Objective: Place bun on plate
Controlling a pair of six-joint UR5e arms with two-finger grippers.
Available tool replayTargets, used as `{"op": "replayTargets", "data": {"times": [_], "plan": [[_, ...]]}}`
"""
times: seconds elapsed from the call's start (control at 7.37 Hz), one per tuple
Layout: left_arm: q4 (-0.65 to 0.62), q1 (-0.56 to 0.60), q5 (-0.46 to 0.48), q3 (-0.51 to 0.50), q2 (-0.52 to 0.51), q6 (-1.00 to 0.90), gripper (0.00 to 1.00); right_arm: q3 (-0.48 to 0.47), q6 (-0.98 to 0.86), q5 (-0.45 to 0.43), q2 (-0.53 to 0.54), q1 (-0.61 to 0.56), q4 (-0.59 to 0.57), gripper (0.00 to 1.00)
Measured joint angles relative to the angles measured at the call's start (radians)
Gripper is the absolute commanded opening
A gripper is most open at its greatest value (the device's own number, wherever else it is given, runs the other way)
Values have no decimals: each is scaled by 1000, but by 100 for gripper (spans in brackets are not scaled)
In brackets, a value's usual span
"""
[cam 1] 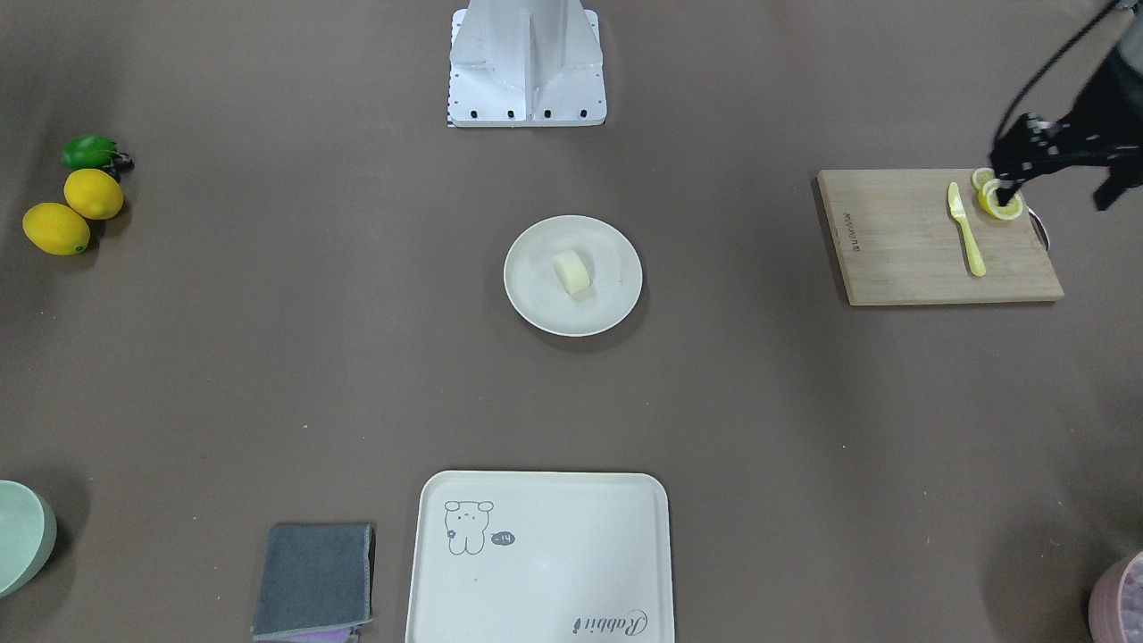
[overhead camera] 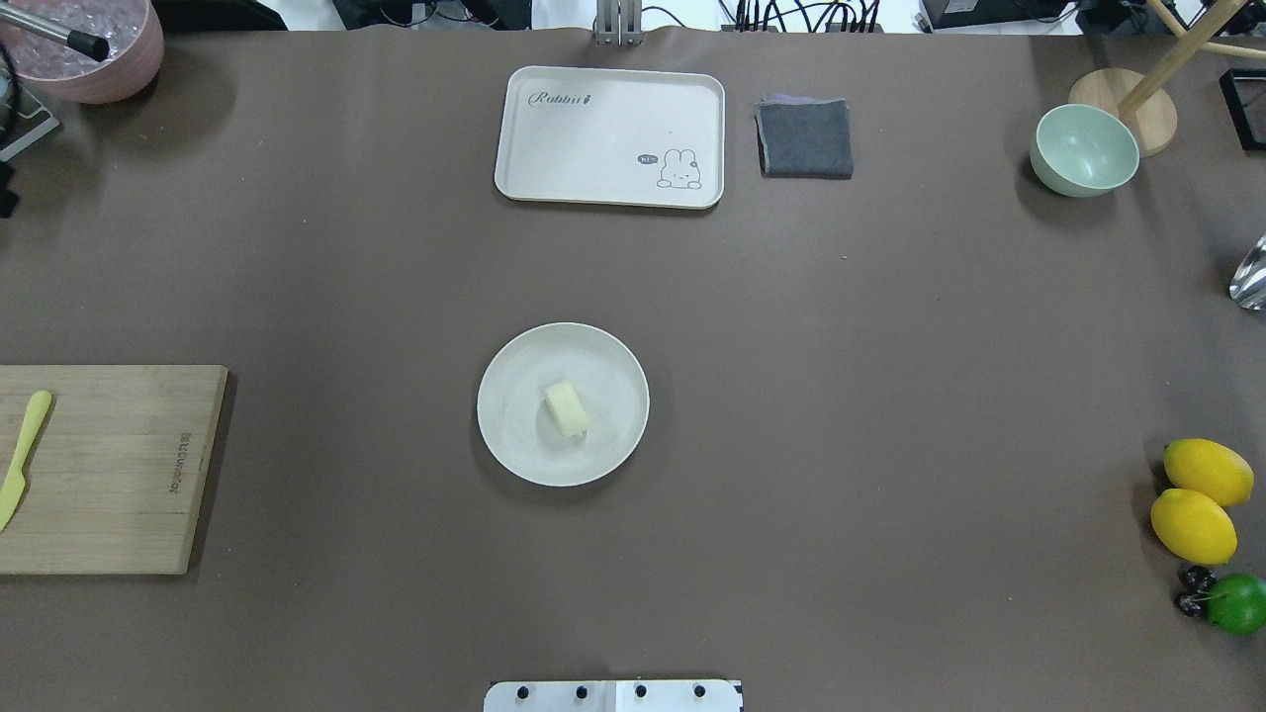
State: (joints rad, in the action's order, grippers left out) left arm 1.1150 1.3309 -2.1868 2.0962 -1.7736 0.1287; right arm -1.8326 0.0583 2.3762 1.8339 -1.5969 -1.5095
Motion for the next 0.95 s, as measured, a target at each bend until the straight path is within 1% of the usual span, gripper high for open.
{"op": "replayTargets", "data": {"times": [0.14,0.27,0.41,0.54,0.81,0.95], "plan": [[4,112,-40,-40,57,-188,97,0,0,4,0,0,0,100],[30,187,-60,-86,117,-334,97,0,0,6,1,0,1,100],[86,229,-67,-138,188,-429,97,-1,0,7,1,0,1,100],[162,250,-69,-201,250,-468,97,-1,1,8,0,0,2,100],[383,298,-80,-341,343,-486,97,-2,1,18,-1,0,3,100],[472,314,-92,-393,373,-481,97,-2,2,27,-1,0,3,100]]}}
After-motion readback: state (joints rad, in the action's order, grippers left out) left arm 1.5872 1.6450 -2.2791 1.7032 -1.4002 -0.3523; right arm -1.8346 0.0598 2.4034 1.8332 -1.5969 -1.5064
